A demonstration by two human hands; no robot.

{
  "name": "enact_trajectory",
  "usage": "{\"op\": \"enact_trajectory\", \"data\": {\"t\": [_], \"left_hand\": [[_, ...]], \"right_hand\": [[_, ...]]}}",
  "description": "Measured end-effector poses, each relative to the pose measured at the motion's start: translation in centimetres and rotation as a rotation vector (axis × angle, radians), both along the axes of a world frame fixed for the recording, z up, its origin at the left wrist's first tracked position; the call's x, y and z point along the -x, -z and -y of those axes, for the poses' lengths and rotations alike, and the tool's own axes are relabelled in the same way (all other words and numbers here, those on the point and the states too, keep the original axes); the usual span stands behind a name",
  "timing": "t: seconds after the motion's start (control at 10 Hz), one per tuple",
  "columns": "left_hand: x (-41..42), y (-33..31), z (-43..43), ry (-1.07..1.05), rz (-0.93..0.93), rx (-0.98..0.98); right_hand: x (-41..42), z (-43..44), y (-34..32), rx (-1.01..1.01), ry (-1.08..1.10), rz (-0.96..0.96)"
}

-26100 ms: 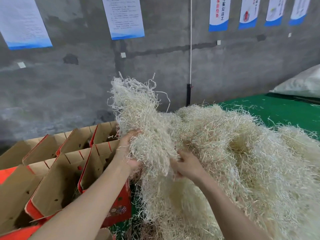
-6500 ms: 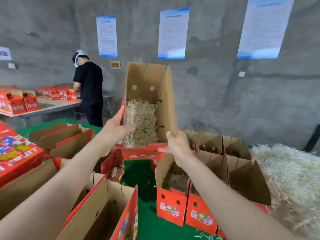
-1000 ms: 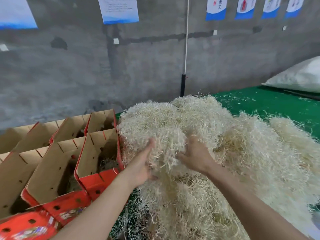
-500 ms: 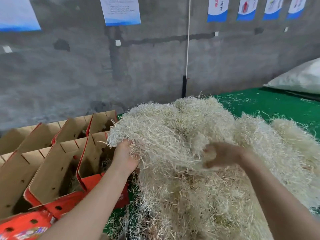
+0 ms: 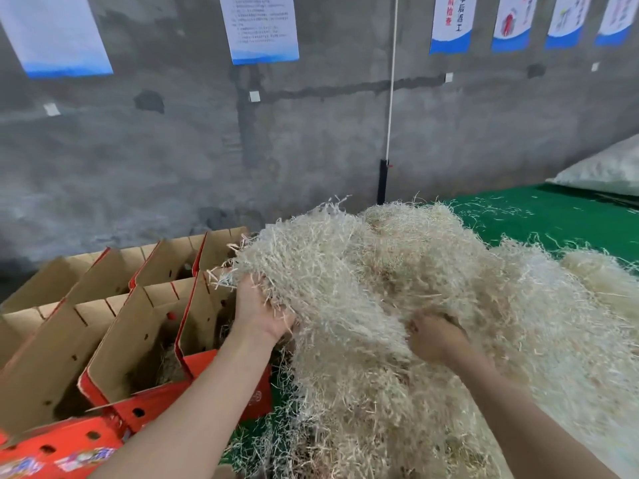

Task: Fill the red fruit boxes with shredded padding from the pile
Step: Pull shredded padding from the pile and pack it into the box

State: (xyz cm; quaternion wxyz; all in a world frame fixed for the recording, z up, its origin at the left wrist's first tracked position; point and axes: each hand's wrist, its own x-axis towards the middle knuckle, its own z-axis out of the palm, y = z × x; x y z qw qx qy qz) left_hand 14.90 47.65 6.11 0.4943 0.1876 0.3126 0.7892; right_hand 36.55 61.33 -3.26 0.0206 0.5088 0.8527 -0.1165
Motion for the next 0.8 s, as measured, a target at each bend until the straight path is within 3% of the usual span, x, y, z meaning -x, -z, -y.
{"op": "enact_trajectory", "data": {"t": [0.1,0.2,0.3,0.4,0.5,0.6,0.8], "left_hand": [[0.4,0.5,0.1,-0.03,0.045,0.063],[1.0,0.7,-0.2,-0.066,0.07,0.152],[1.0,0.4,-0.4,-0.035,0.043,0.145],[0.2,-0.2,0.0,0.001,0.034,0.087],[-0.1,-0.2,0.5,-0.028,0.005,-0.001],[1.6,-0.8,1.0,-0.105,0.091,-0.023],[3.3,0.6,1.0,-0.155,0.058,0.275]], "right_hand": [[-2.0,-1.3,-0.1,0.017,0.033,-0.041],[-1.6,-1.0,-5.2,0.012,-0.193,-0.275],[-0.5,1.7,-11.0,0.248,-0.336,-0.855],[3.4,5.4,-11.0,0.554,-0.506,-0.932],[7.9,7.2,-5.6,0.329,-0.317,-0.47],[6.9,4.7,-1.2,0.101,-0.177,-0.397],[1.5,1.5,-0.9,0.156,-0.21,-0.086]]}}
